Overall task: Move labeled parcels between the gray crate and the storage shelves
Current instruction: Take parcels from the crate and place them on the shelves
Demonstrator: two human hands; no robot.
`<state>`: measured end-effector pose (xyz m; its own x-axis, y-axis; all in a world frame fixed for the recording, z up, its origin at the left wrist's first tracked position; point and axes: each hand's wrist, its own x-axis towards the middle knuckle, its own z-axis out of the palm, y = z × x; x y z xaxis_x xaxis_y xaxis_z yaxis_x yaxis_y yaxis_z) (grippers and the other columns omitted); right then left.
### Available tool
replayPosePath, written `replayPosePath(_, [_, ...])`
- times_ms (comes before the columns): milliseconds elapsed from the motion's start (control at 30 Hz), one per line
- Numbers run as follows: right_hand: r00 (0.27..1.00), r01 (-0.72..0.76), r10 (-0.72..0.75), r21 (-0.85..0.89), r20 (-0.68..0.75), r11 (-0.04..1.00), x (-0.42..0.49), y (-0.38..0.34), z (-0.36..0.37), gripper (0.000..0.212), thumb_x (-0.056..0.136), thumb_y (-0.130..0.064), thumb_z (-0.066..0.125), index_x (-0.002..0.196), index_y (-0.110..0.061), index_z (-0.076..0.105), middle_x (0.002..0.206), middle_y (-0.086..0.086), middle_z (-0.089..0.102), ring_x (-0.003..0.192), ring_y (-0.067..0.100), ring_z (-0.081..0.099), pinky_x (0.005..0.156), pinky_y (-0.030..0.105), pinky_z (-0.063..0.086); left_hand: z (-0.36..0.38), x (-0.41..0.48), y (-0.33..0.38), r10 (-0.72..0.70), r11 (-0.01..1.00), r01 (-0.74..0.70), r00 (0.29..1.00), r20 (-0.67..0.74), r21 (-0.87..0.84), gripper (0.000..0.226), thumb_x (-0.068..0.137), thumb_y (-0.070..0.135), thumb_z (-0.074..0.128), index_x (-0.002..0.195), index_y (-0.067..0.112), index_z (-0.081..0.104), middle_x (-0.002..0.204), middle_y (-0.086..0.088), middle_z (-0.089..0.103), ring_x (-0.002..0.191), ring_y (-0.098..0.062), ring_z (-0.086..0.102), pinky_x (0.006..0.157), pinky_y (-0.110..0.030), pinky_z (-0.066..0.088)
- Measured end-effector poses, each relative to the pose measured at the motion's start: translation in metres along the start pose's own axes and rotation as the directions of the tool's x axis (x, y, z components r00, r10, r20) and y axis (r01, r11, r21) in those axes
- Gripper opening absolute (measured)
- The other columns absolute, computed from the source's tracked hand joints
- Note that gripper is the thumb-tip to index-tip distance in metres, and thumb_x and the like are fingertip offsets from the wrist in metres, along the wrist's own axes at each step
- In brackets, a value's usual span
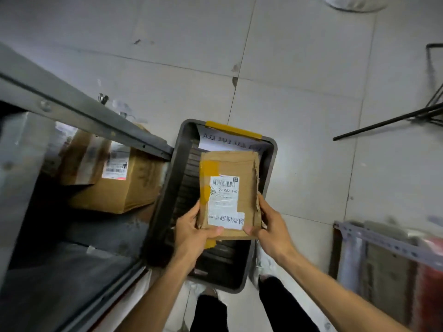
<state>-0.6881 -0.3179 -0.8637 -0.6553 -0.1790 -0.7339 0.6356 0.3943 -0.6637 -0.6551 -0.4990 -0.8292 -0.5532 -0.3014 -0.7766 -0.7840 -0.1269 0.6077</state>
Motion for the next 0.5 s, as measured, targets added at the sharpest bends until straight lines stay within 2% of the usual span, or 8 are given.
replayPosePath(67, [0.999,-0.035,0.035,0.005,-0.021,0.999,0.023,0.02,0.015,0.093,0.079,0.005,0.07,0.152,-0.031,0.026,0.137,-0.007,0.054,0.132,0.016,0.046,0.108,0.047,0.042,0.0,0.031,-0.017,-0.003,0.999,0.002,1.0,0.01,0.037,0.088,0.056,-0.019,0.08,0.134,0.014,0.055,0.112,0.005,0.07,0.105,-0.01,0.065,0.096,-0.034,0.052])
replayPosePath(167, [0.997,-0.036,0.036,0.015,-0.066,0.999,0.064,0.042,0.037,0.09,0.079,0.008,0.068,0.152,-0.029,0.028,0.134,-0.007,0.057,0.13,0.015,0.048,0.108,0.044,0.043,-0.002,0.08,-0.035,-0.003,0.997,0.001,1.0,0.031,0.079,0.09,0.057,-0.018,0.08,0.137,0.015,0.052,0.113,0.007,0.067,0.107,-0.009,0.063,0.092,-0.027,0.053])
replayPosePath(333, [0.993,0.019,-0.018,0.009,-0.12,1.0,0.147,0.065,0.072,0.091,0.076,0.01,0.068,0.151,-0.028,0.031,0.131,-0.007,0.06,0.126,0.009,0.052,0.109,0.035,0.042,-0.011,0.175,-0.067,0.013,0.986,-0.016,1.0,0.018,0.163,0.091,0.061,-0.012,0.081,0.14,0.017,0.048,0.121,0.008,0.062,0.114,-0.013,0.059,0.102,-0.038,0.048])
replayPosePath(400, [0.991,0.043,-0.042,0.0,-0.131,0.999,0.181,0.071,0.085,0.09,0.075,0.011,0.068,0.151,-0.023,0.032,0.132,-0.006,0.059,0.125,0.01,0.051,0.109,0.032,0.041,-0.014,0.212,-0.079,0.035,0.982,-0.032,0.999,-0.009,0.184,0.092,0.059,-0.011,0.083,0.141,0.017,0.049,0.126,0.003,0.062,0.114,-0.015,0.06,0.102,-0.04,0.049])
replayPosePath(500, [0.987,0.051,-0.053,-0.018,-0.15,0.999,0.233,0.082,0.1,0.087,0.075,0.01,0.07,0.149,-0.021,0.036,0.133,0.0,0.056,0.125,0.016,0.051,0.11,0.035,0.04,-0.016,0.262,-0.093,0.084,0.966,-0.071,0.996,-0.043,0.25,0.097,0.058,-0.004,0.087,0.143,0.017,0.046,0.129,-0.003,0.062,0.114,-0.016,0.061,0.103,-0.039,0.048])
